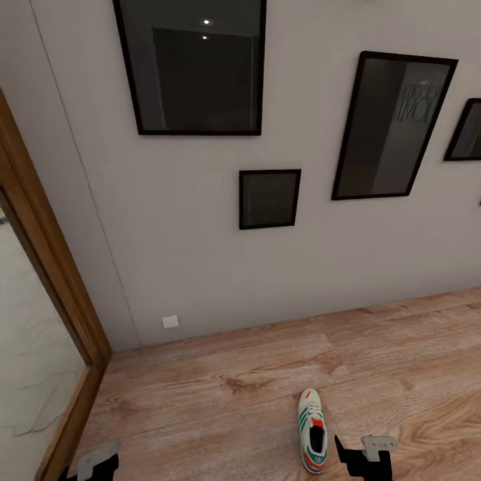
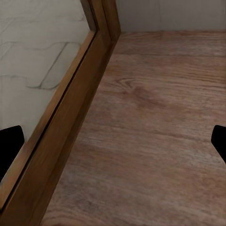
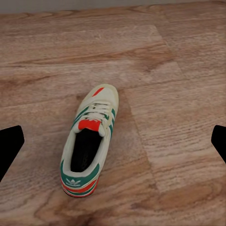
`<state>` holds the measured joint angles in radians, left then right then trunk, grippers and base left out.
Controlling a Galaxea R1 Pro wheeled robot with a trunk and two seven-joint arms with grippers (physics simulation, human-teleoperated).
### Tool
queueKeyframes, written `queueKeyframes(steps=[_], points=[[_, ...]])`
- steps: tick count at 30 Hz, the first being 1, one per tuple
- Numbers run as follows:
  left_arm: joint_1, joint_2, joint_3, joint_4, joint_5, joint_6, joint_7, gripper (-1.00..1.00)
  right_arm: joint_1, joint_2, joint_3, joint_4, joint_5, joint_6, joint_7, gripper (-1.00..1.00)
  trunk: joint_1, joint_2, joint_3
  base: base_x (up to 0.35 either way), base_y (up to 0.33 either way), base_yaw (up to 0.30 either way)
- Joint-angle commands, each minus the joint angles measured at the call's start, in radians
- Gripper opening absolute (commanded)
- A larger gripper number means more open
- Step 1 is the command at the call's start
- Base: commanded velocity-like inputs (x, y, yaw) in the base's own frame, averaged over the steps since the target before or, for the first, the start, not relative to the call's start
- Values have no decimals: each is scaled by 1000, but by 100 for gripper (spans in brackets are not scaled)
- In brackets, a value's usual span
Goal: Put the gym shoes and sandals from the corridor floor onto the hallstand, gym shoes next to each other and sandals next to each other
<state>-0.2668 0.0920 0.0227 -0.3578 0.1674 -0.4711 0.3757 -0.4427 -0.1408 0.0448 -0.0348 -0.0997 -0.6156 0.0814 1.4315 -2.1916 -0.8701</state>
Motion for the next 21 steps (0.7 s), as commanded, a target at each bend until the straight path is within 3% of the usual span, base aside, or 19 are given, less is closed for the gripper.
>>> queueKeyframes(steps=[1, 13, 21], points=[[0, 0, -1, 0, 7, -4, -1, 100, -1, 0, 4, 1, -11, -3, 8, 100, 0, 0, -1, 0, 13, 0], [0, 0, -1, 0, 7, -4, -1, 100, -1, 0, 4, 1, -11, -3, 8, 100, 0, 0, -1, 0, 4, -18], [0, 0, -1, 0, 7, -4, -1, 100, -1, 0, 4, 1, -11, -3, 8, 100, 0, 0, -1, 0, 0, -234]])
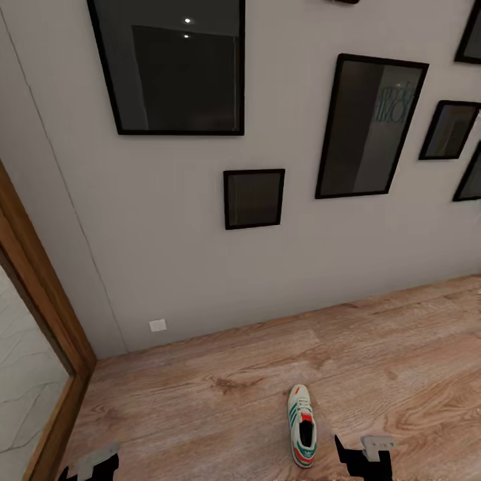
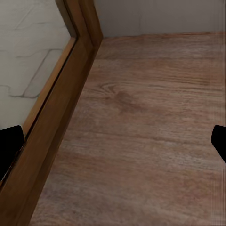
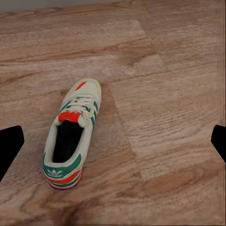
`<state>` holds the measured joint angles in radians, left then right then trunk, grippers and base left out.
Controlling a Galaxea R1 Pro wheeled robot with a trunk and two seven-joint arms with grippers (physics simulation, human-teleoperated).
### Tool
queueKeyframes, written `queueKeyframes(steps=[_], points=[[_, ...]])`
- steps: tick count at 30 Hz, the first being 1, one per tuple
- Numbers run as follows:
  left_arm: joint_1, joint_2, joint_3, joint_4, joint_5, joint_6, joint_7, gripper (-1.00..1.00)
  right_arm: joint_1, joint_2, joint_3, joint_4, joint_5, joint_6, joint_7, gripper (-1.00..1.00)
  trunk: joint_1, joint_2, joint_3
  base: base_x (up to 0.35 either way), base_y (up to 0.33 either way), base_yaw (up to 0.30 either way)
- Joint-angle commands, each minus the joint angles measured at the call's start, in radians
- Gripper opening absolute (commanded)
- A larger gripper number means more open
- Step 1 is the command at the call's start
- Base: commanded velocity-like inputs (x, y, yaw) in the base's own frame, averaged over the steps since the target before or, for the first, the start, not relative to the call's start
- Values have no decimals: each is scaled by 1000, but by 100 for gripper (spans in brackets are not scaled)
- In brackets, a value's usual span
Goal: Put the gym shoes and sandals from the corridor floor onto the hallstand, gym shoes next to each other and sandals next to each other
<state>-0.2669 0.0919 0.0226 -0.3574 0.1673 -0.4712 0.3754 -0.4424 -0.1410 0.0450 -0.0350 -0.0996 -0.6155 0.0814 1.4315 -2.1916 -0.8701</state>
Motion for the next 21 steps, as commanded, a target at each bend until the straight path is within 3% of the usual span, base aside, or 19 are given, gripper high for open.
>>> queueKeyframes(steps=[1, 12, 21], points=[[-1, 0, -1, 0, 8, -4, -1, 100, -1, 0, 4, 1, -11, -3, 8, 100, 0, 0, -1, 0, 0, -261], [0, 0, -1, 0, 8, -4, 0, 100, -1, 0, 4, 1, -11, -3, 8, 100, 0, 0, -1, 0, 35, -252], [0, 0, -1, 0, 8, -4, -1, 100, -1, 0, 4, 1, -11, -4, 8, 100, 0, 0, -1, 0, 206, -50]])
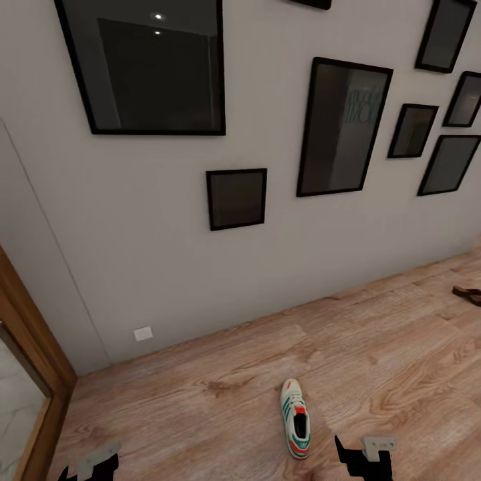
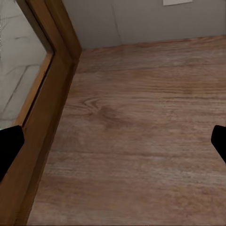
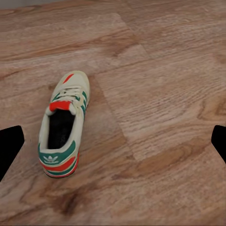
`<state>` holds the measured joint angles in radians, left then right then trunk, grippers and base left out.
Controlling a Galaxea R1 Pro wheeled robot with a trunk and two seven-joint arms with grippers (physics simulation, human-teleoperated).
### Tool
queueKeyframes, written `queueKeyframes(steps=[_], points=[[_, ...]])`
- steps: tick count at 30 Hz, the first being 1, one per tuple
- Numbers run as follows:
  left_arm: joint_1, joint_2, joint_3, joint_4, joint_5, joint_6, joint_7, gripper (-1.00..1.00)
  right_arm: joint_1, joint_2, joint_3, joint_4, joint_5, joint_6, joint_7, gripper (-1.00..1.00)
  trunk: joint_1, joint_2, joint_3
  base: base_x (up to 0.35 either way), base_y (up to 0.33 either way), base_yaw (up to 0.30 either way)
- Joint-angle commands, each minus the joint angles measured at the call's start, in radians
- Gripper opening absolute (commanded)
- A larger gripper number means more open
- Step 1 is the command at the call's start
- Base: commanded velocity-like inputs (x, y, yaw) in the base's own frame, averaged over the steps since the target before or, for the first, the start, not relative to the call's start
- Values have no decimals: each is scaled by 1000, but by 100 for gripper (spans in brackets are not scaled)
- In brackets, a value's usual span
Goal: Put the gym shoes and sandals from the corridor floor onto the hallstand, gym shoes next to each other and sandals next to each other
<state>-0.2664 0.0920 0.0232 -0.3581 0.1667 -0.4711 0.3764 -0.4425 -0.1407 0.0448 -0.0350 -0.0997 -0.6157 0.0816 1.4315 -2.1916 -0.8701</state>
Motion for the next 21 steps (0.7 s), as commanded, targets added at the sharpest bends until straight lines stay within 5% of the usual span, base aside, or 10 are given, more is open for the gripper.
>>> queueKeyframes(steps=[1, 8, 21], points=[[-1, 0, -2, 1, 8, -4, -2, 100, -1, 0, 4, 1, -11, -4, 7, 100, 0, 0, -1, 0, 275, -14], [-1, 0, -2, 1, 8, -4, -2, 100, -1, 0, 4, 1, -11, -3, 7, 100, 0, 0, -1, 0, 242, -2], [-1, -1, -2, 1, 8, -4, -2, 100, -1, 0, 4, 1, -11, -3, 7, 100, 0, 0, -1, 0, 32, 0]])
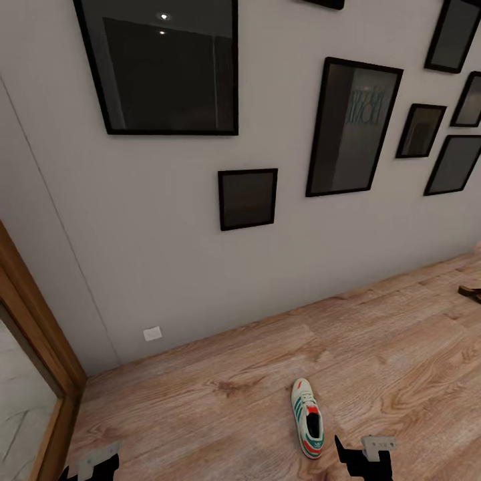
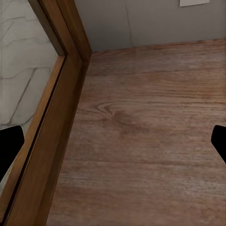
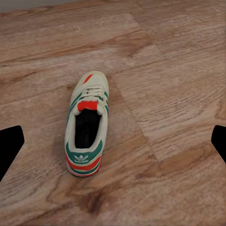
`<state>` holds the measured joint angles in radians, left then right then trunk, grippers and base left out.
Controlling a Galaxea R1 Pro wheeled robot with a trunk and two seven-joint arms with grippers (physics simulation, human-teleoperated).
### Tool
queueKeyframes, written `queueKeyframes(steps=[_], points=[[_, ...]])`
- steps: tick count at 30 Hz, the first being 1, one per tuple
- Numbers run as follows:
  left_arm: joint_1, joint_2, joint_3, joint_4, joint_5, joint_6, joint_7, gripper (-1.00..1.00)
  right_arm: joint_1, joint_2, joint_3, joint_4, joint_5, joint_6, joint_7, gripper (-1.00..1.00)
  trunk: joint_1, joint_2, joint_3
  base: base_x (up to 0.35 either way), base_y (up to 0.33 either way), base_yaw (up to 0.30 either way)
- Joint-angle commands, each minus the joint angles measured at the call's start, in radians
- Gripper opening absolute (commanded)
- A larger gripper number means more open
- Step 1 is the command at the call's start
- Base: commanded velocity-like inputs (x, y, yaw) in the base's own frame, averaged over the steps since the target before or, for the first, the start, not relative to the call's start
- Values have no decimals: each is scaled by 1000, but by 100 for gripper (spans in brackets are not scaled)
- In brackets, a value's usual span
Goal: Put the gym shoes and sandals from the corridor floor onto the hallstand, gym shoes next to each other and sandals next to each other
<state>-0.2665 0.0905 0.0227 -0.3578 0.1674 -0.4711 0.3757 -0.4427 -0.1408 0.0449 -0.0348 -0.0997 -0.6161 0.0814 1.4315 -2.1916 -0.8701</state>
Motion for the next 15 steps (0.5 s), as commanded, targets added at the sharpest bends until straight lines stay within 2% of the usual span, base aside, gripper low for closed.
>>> queueKeyframes(steps=[1, 10, 15], points=[[0, 0, -1, 0, 7, -4, -1, 100, -1, 0, 4, 1, -11, -3, 8, 100, 0, 0, -1, 0, 4, 0], [-1, 0, -1, 0, 7, -4, -1, 100, -1, 0, 4, 1, -11, -3, 8, 100, 0, 0, -1, 0, 1, -6], [-1, 0, -1, 0, 7, -4, -1, 100, -1, 0, 4, 1, -11, -3, 8, 100, 0, 0, -1, 0, 0, -173]])
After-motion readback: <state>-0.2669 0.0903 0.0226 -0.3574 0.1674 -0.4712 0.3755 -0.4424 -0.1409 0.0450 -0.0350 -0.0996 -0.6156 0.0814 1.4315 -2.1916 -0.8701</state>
